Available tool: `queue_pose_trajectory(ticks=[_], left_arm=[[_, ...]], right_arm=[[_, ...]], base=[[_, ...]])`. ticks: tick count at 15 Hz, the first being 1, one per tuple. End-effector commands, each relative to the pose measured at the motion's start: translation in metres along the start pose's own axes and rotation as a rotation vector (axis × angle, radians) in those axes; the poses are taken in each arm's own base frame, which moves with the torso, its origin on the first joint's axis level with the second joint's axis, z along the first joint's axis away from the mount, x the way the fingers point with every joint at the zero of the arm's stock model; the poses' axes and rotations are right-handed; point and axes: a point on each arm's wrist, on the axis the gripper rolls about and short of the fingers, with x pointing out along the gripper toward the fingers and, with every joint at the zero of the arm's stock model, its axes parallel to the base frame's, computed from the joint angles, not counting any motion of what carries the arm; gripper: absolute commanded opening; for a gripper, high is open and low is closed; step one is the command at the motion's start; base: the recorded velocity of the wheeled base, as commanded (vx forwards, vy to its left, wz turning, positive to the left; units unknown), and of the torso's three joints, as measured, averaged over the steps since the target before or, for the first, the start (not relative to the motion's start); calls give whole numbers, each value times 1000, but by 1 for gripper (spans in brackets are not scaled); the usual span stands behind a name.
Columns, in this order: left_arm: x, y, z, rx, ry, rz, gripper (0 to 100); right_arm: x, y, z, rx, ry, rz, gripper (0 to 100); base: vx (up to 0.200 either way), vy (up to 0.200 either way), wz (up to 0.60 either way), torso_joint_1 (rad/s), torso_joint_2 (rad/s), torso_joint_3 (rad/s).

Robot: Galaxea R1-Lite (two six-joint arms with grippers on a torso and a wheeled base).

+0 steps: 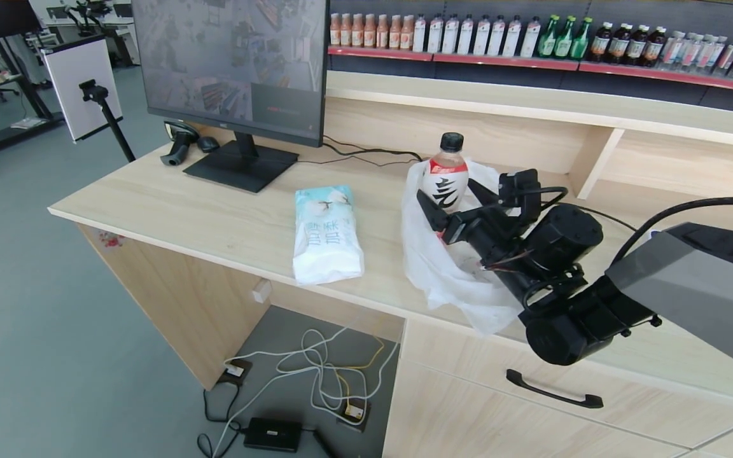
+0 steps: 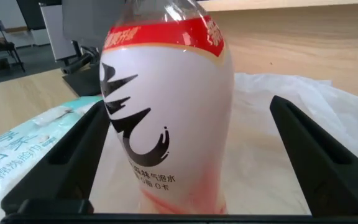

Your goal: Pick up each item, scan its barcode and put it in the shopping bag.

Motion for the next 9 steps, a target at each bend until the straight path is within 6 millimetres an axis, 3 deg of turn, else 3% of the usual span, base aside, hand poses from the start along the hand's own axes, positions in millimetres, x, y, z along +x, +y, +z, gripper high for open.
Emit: queue_pose_trajectory(ticks=[1, 3, 6, 9], left_arm=[[0, 0, 0, 0, 0, 1, 100], [0, 0, 0, 0, 0, 1, 100], [0, 0, 0, -3, 0, 1, 100], [0, 0, 0, -3, 0, 1, 100]], right_arm=[[-8, 1, 26, -16, -26, 0, 100], [-17, 1, 47, -34, -43, -3, 100], [-35, -4, 94, -52, -112, -21, 100], [-84, -23, 139, -96, -129, -97, 100]], base=[[0, 0, 0, 0, 0, 0], [0, 0, 0, 0, 0, 0], [0, 0, 0, 0, 0, 0], [0, 0, 0, 0, 0, 0]])
